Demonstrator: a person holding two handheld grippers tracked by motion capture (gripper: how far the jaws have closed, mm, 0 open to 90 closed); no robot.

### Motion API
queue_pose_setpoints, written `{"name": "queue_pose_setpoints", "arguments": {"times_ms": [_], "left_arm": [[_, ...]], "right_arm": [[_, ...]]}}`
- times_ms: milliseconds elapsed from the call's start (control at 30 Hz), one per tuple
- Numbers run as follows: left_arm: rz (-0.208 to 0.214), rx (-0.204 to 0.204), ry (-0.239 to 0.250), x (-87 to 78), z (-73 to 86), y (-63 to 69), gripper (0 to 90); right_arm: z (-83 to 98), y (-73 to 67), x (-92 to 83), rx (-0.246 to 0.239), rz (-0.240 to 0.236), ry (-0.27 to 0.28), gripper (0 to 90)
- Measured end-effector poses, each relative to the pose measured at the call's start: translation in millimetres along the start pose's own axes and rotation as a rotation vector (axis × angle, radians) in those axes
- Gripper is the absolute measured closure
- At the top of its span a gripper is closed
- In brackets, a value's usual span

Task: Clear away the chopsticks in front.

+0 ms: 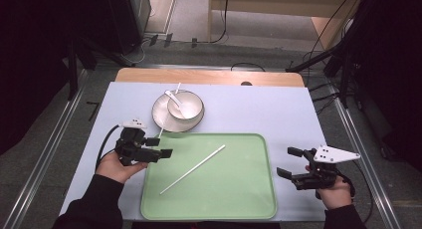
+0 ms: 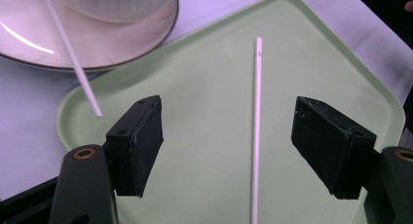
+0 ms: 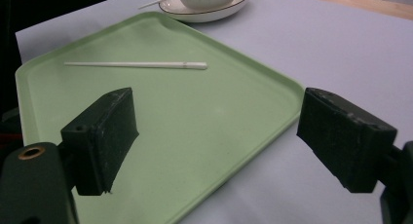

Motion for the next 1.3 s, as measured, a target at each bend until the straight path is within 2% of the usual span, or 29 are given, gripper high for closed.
{"name": "queue_pose_setpoints", "arguments": {"times_ms": [100, 200, 367, 500, 633, 800, 867, 1000, 1100, 1167, 1300], "left_arm": [[0.011, -0.003, 0.001, -2.9, -6.8, -4.7, 25.7], [-0.015, 0.002, 0.000, -3.3, -14.6, -11.6, 25.3], [-0.032, -0.014, 0.012, -2.8, -26.4, -23.5, 26.6], [-0.059, -0.042, 0.016, 1.9, -35.6, -36.6, 30.0], [-0.077, -0.064, 0.010, 11.3, -42.5, -47.3, 34.8], [-0.138, -0.075, -0.013, 29.5, -49.1, -62.3, 39.4], [-0.166, -0.057, -0.031, 36.8, -49.3, -67.2, 40.5], [-0.204, -0.077, -0.061, 50.8, -48.7, -75.7, 42.2], [-0.203, -0.075, -0.071, 59.3, -48.5, -79.4, 44.9], [-0.192, -0.089, -0.086, 65.7, -48.0, -82.3, 46.8], [-0.210, -0.106, -0.130, 76.3, -46.9, -85.2, 47.7]], "right_arm": [[0.0, 0.1, -0.2, 0.003, 0.001, 0.002, 15.3], [0.2, 0.3, -0.2, 0.005, 0.002, 0.003, 15.3], [0.3, 0.3, 0.1, 0.005, 0.001, 0.003, 15.3], [0.4, 0.4, 0.3, 0.003, -0.001, 0.000, 15.3], [0.5, 0.5, 0.4, 0.004, 0.000, -0.002, 15.3], [0.8, 0.6, 0.2, 0.007, -0.001, 0.000, 15.3], [1.0, 0.5, 0.2, 0.007, -0.002, -0.001, 15.3], [2.0, 0.7, -0.1, 0.005, -0.001, -0.005, 15.3], [3.1, 0.9, -1.6, 0.010, 0.006, -0.004, 15.3], [3.8, 0.5, -2.9, 0.016, 0.009, -0.001, 15.3], [4.8, -0.1, -4.9, 0.010, 0.015, 0.002, 15.3]]}}
Point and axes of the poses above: each handheld gripper's, and its own axes: x roughly forward along the jaws, z roughly out of its underside, y roughly to its right, the point moved 4 cm from there along x, roughly forward along the jaws, and after that the axes turned 6 degrees about -z, right-handed, at the moved point
